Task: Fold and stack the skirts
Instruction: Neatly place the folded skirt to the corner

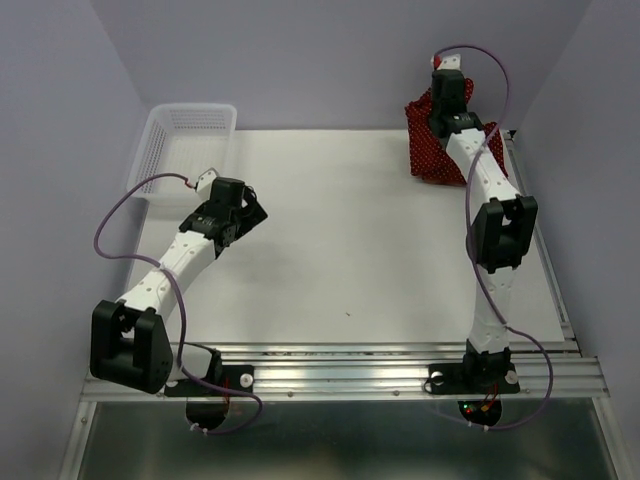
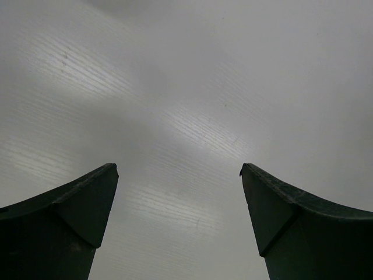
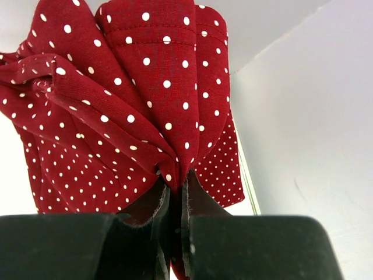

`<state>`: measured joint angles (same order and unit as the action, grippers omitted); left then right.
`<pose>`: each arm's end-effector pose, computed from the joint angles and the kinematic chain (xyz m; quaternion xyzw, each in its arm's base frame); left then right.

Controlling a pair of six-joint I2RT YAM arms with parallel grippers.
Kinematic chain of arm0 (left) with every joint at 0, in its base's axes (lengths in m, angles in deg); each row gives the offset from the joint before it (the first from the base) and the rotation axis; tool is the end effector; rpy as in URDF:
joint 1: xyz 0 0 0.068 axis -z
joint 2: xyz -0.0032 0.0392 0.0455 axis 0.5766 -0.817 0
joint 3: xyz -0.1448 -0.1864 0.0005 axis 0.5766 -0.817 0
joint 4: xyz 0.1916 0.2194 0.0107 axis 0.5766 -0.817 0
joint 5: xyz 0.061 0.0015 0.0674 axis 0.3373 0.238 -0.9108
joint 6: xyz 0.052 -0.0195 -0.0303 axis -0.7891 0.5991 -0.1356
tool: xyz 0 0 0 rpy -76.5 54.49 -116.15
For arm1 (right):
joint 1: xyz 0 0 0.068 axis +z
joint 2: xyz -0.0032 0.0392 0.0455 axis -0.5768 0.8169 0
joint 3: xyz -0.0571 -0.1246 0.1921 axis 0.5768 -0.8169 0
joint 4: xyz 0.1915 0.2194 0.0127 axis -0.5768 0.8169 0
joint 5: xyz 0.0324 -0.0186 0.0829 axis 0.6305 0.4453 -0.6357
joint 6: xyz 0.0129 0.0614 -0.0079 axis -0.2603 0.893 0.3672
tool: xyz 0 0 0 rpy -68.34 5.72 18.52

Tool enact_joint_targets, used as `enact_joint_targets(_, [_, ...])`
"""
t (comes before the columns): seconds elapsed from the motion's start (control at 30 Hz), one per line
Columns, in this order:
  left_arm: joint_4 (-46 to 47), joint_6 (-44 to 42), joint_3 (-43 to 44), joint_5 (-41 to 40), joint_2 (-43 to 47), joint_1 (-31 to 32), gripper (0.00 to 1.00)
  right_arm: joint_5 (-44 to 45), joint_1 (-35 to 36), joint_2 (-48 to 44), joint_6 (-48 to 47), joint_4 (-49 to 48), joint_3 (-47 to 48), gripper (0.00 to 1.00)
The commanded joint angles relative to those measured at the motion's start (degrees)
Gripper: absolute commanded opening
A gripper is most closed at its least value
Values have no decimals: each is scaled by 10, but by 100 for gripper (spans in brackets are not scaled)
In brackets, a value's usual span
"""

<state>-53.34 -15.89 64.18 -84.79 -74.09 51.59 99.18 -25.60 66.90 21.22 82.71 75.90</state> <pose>0.3233 -0.0829 0.2165 -0.2500 0.8614 -0.1133 0.4274 0.5286 0.0595 0.3105 -0.0004 0.8100 -0.2964 0.5061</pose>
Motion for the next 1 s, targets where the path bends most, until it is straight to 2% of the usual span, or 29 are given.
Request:
enact_joint_targets(0.0, [11,-7,28,0,-5,-4,99,-28,-34,1,25,6,45,1])
enact_joint_targets(0.37, [5,-11,38,4,-33,-3,99,-136,-98,26,27,13,56,1])
enact_joint_targets(0.63, [-4,-15,61,11,-66,-4,99,-235,-152,82,40,10,96,1])
enact_joint_targets(0.97, [3,-19,72,19,-89,-3,99,-270,-182,108,38,-9,104,1])
